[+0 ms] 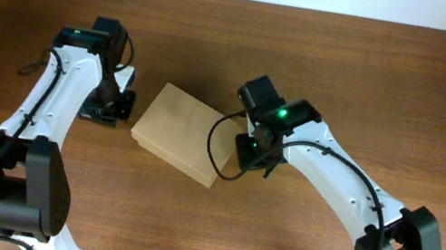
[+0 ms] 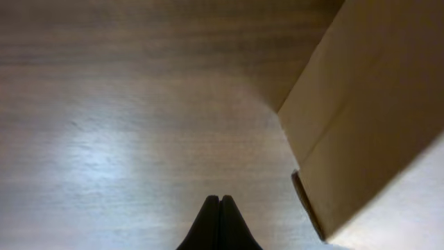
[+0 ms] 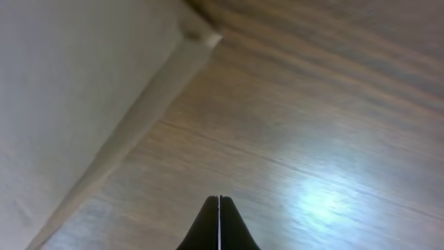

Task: Pack container
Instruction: 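Press the closed lid down with both grippers to seat it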

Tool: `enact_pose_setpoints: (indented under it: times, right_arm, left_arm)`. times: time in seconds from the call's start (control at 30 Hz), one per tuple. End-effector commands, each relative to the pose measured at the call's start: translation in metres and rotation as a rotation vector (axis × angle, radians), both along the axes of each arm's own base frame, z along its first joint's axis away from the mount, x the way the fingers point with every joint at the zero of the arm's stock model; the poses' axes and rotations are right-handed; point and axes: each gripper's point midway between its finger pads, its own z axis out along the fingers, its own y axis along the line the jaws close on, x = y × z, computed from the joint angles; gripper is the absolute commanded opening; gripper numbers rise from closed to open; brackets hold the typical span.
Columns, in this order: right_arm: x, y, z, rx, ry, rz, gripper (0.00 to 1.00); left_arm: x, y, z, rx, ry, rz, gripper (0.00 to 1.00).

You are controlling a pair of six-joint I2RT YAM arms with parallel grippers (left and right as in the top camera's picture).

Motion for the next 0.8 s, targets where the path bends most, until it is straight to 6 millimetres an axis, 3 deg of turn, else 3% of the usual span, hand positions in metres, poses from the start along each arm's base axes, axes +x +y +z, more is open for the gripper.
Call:
enact_pose_setpoints:
  times: [0.0, 0.17, 0.3, 0.53, 0.77]
  right_arm:
    - [-0.004, 0.019, -0.003, 0.111, 0.026, 0.023, 0.04]
    - [0.027, 0.056, 0.013, 0.288, -0.097, 0.058, 0.04]
    - [0.052, 0.068, 0.026, 0.357, -0.197, 0.037, 0.04]
    - [0.080, 0.061, 0.037, 0.398, -0.280, -0.016, 0.04]
    - [0.090, 0.039, 0.034, 0.385, -0.268, -0.076, 0.04]
  left_arm:
    - [-0.015, -0.010, -0.019, -0.058, 0.054, 0.016, 0.02]
    - [-0.026, -0.018, -0.032, -0.107, 0.086, 0.023, 0.02]
    - [-0.029, -0.024, -0.033, -0.141, 0.097, 0.027, 0.02]
    - [-0.030, -0.041, -0.033, -0.154, 0.096, -0.023, 0.02]
    - [-0.027, -0.055, -0.034, -0.154, 0.077, -0.071, 0.02]
